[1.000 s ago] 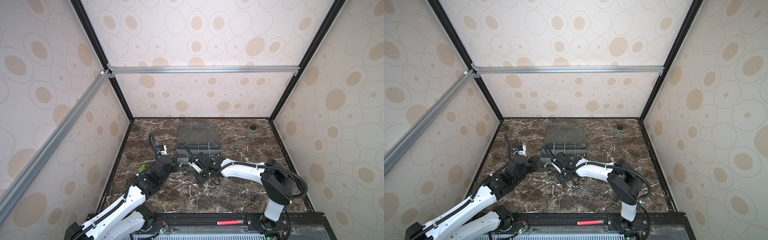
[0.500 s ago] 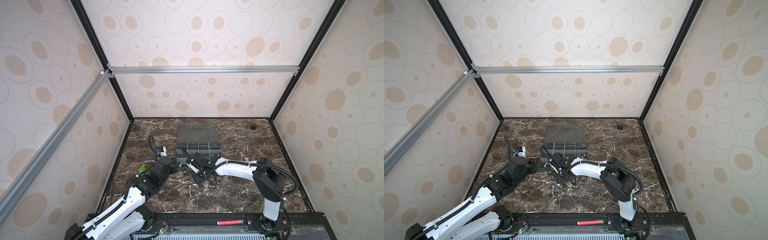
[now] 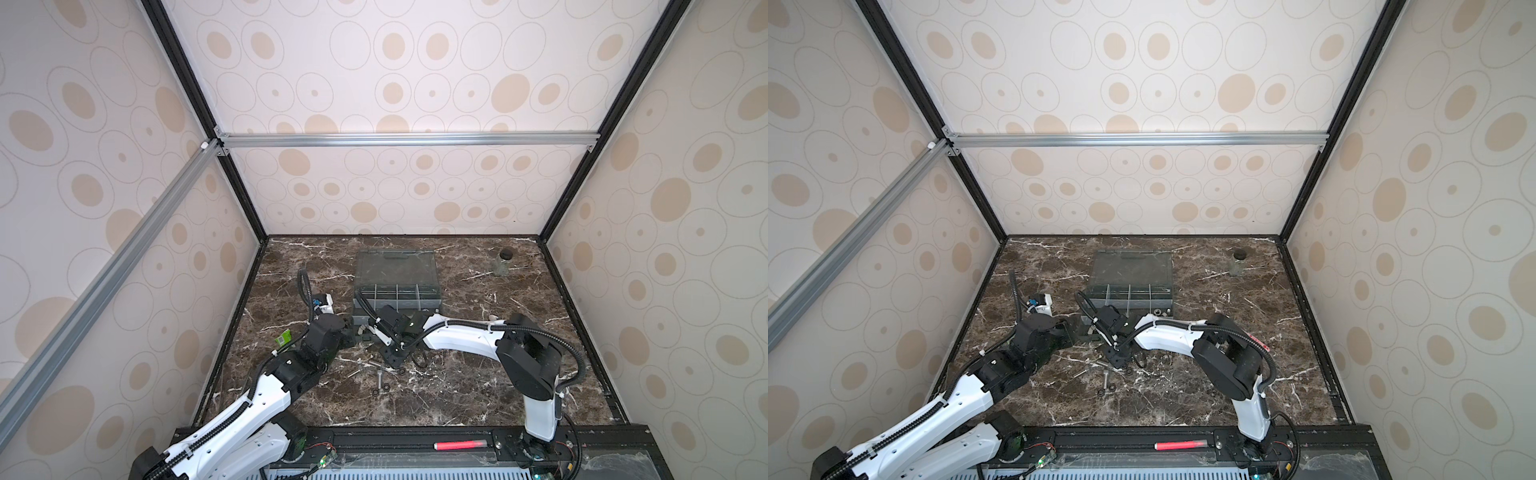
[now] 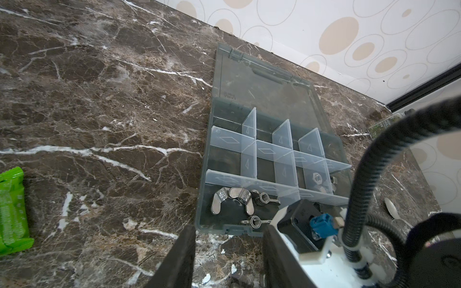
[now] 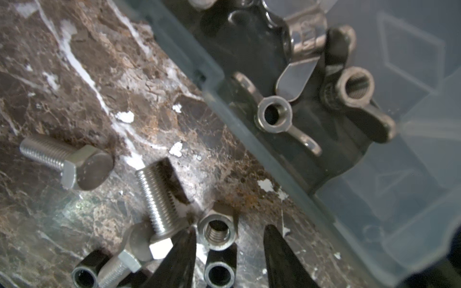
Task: Sort the screws and nuts into containers
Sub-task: 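Lower the right gripper onto a silver hex nut and close, then lift the silver hex nut with the right gripper and carry it over the organizer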
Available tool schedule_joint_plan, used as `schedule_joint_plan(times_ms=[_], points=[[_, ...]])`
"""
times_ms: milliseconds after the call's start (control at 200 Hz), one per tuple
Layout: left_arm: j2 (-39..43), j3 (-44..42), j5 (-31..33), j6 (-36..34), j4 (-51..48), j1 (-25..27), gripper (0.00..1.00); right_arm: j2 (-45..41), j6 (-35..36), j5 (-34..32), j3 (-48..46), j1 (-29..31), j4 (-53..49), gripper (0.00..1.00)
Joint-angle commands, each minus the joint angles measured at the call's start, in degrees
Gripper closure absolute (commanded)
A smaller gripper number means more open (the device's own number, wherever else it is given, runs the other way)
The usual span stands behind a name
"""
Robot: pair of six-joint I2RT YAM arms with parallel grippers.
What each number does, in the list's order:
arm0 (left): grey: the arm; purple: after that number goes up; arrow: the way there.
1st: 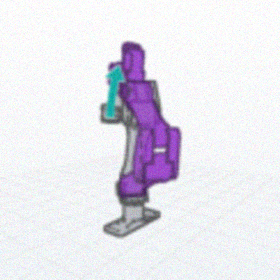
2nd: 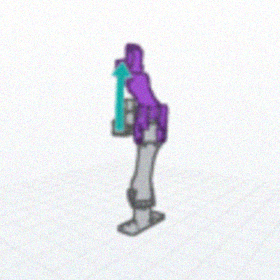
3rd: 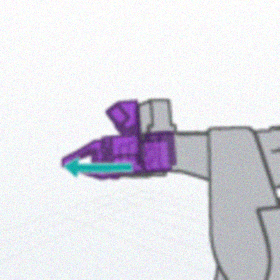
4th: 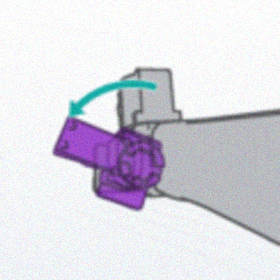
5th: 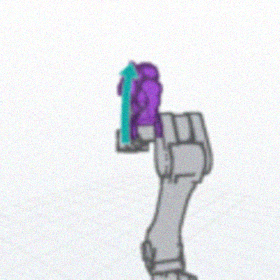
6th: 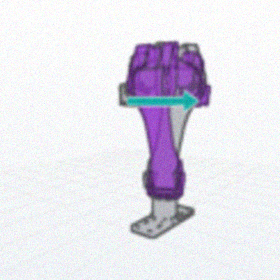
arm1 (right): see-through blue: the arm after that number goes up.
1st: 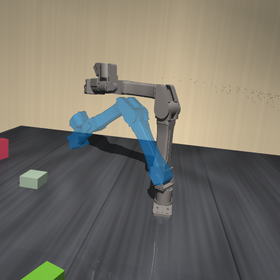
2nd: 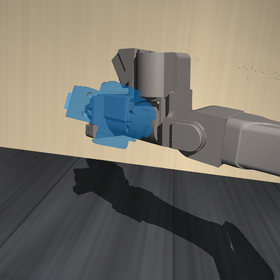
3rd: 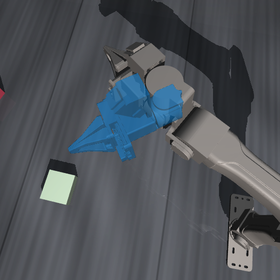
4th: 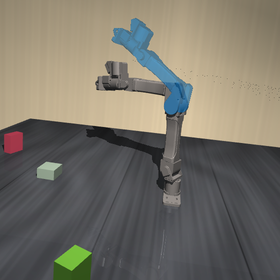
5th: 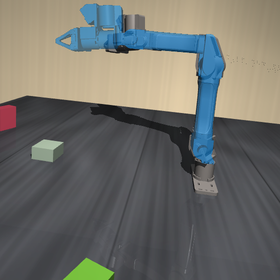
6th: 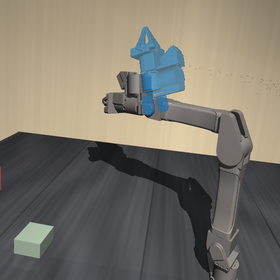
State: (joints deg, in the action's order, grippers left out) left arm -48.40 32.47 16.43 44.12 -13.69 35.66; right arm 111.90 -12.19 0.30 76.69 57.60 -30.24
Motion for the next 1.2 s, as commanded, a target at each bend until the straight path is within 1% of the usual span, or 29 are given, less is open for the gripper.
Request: schedule_joint_plan(times_ms=[0, 340, 510, 855, 955, 1195], points=[[0.4, 0.8, 0.2, 0.0, 0.7, -0.5, 0.55, 1.1, -0.1, 0.7, 1.7, 1.0, -2.2, 0.52], [-0.5, 1.3, -0.2, -0.8, 0.8, -0.6, 0.55, 3.4, -0.4, -2.1, 4.2, 1.6, -5.6, 0.53], [-0.3, 1.0, 0.7, -0.7, 0.8, -0.6, 0.55, 5.2, -0.3, -2.9, 6.2, 2.0, -7.3, 0.53], [-0.2, 0.5, 1.0, -0.6, 0.9, -0.5, 0.55, 7.7, -0.2, -5.0, 9.2, 2.7, -10.4, 0.56], [0.2, 0.3, 1.4, -0.5, 0.8, -0.6, 0.55, 8.4, 0.0, -5.4, 9.7, 2.8, -10.8, 0.59], [0.8, -0.8, 1.3, -0.1, 1.1, -0.6, 0.54, 9.1, -0.5, -5.9, 10.2, 2.9, -11.1, 0.70]])
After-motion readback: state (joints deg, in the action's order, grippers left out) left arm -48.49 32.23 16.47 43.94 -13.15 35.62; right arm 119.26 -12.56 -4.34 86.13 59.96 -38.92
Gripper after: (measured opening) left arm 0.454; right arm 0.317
